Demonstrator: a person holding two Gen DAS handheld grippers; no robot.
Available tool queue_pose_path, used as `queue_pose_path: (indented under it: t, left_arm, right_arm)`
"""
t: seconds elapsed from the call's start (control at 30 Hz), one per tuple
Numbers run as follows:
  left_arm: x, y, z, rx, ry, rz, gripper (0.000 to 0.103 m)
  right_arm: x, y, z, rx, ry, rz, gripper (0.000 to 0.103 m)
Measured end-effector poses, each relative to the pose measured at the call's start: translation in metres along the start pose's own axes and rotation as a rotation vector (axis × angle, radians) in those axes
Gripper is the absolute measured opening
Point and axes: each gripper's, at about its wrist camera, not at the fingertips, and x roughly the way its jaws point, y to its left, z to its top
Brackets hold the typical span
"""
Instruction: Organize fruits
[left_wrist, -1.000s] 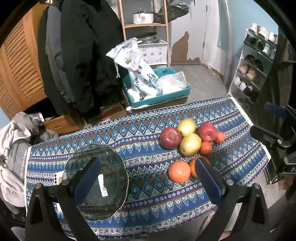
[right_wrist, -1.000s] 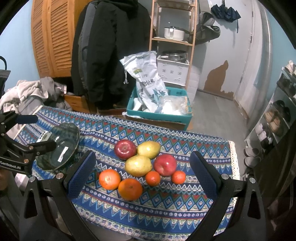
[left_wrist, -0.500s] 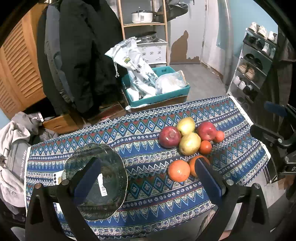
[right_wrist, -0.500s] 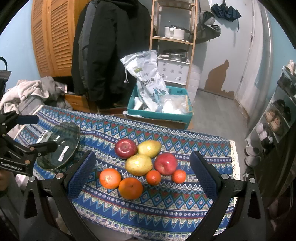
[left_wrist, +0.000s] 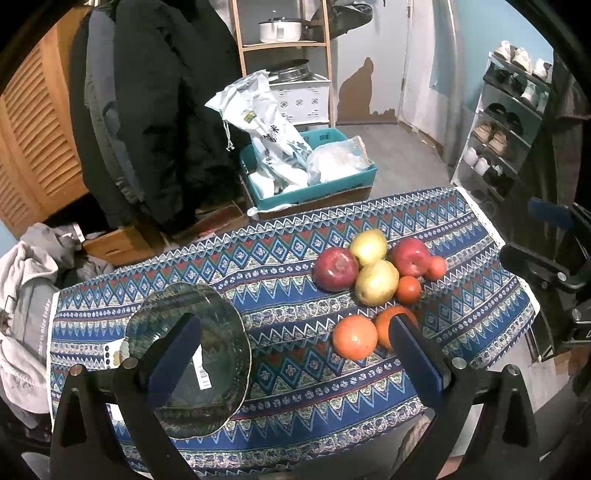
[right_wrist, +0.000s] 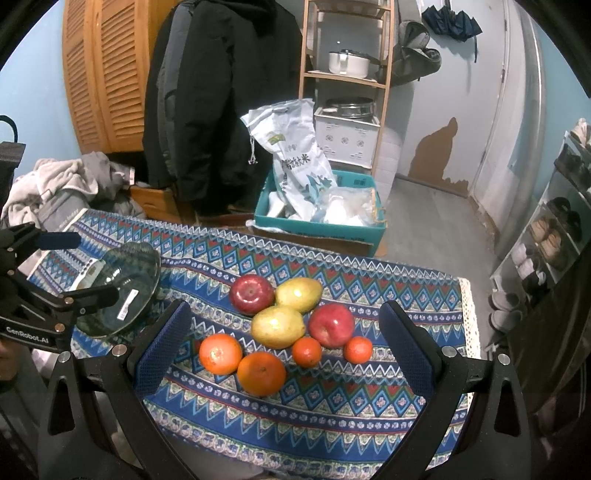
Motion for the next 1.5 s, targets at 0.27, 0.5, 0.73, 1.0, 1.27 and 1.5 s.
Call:
queue_pose_path:
  t: [0.27,0.5,0.73,1.0,1.27,1.5]
  left_arm:
    - [0.003,0.000,-0.001,0.001,0.009,-0.008,0.102]
    - [0.006,-0.002,-0.002,0.005,0.016,-0.010,0.102]
    - [0.007,-0.003,-0.002,0.009,0.022,-0.011,0.102]
    - [0.011,-0.005,-0.003,0.010,0.030,-0.014,0.102]
    - [0.012,-0.005,-0.003,0.013,0.036,-0.014,0.102]
    - [0.017,-0.008,-0.005,0.016,0.042,-0.010,0.102]
  right_arm:
    - [0.000,0.001,0.000,0.000,0.002,-0.001,0.100]
    - [0.000,-0.001,-0.005,0.001,0.007,0.003,0.100]
    - [0.001,-0.001,-0.005,0.001,0.010,0.004,0.100]
    - [0.003,-0.004,-0.006,0.004,0.022,0.005,0.100]
    - [0.003,-0.004,-0.006,0.004,0.023,0.004,0.100]
    - [0.004,-0.008,-0.007,0.002,0.040,0.003,0.100]
